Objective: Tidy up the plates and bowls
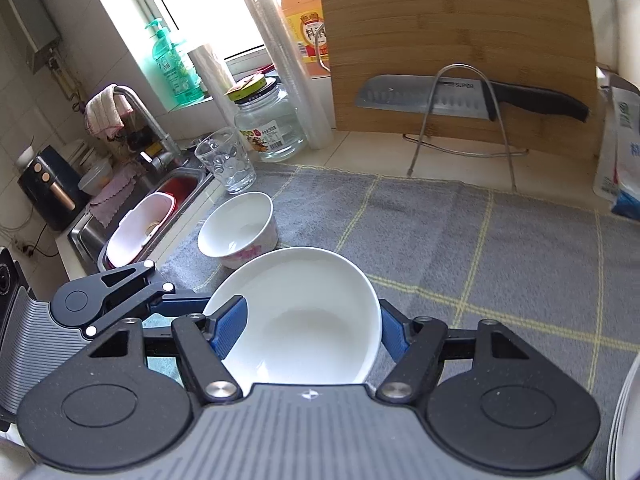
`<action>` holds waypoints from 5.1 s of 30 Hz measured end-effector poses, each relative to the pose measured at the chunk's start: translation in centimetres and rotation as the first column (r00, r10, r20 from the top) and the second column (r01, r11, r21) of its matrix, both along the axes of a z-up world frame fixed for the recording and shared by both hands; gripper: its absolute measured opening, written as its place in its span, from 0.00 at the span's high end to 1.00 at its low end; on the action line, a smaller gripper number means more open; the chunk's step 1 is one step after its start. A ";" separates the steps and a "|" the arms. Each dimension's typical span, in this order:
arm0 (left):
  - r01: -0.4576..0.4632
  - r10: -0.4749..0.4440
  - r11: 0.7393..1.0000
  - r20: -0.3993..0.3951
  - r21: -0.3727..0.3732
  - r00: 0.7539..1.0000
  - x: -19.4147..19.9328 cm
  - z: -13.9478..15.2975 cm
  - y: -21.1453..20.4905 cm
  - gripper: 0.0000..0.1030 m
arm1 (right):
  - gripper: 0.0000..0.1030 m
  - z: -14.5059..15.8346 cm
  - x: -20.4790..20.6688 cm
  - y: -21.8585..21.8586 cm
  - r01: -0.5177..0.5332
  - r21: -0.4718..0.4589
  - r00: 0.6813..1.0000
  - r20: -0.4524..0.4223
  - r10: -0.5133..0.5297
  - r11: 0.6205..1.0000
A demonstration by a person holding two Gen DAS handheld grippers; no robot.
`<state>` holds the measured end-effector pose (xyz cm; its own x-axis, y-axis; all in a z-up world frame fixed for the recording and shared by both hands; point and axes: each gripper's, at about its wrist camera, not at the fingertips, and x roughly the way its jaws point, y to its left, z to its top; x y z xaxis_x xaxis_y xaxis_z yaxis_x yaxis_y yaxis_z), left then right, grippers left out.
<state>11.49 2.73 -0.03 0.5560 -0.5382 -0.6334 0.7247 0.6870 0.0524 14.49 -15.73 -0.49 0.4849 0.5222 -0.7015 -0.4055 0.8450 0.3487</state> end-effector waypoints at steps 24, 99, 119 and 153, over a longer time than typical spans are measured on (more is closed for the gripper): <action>0.100 -0.094 0.994 -0.101 0.048 0.990 -2.2 -2.3 -1.5 0.18 | 0.27 -3.2 -3.9 -1.8 0.108 -0.005 0.991 -0.080 -0.108 0.994; -0.437 0.437 0.899 0.023 -0.013 0.899 8.3 -6.4 14.9 0.12 | 0.02 -2.4 9.8 17.7 -0.307 -0.250 0.945 0.034 0.325 0.918; -0.379 0.380 0.925 0.044 -0.021 0.924 9.9 -7.2 14.2 0.15 | 0.27 -6.0 15.0 20.9 -0.319 -0.232 0.947 -0.034 0.320 0.919; -0.266 0.264 0.964 0.046 0.031 0.963 6.3 -2.5 11.3 0.16 | 0.32 -1.1 10.6 15.5 -0.247 -0.108 0.968 -0.064 0.241 0.963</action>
<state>17.81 13.99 -2.57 0.7015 -0.3447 -0.6238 0.5137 0.8513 0.1073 25.05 -0.21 -1.54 0.3157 0.5355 -0.7833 -0.5892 0.7577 0.2806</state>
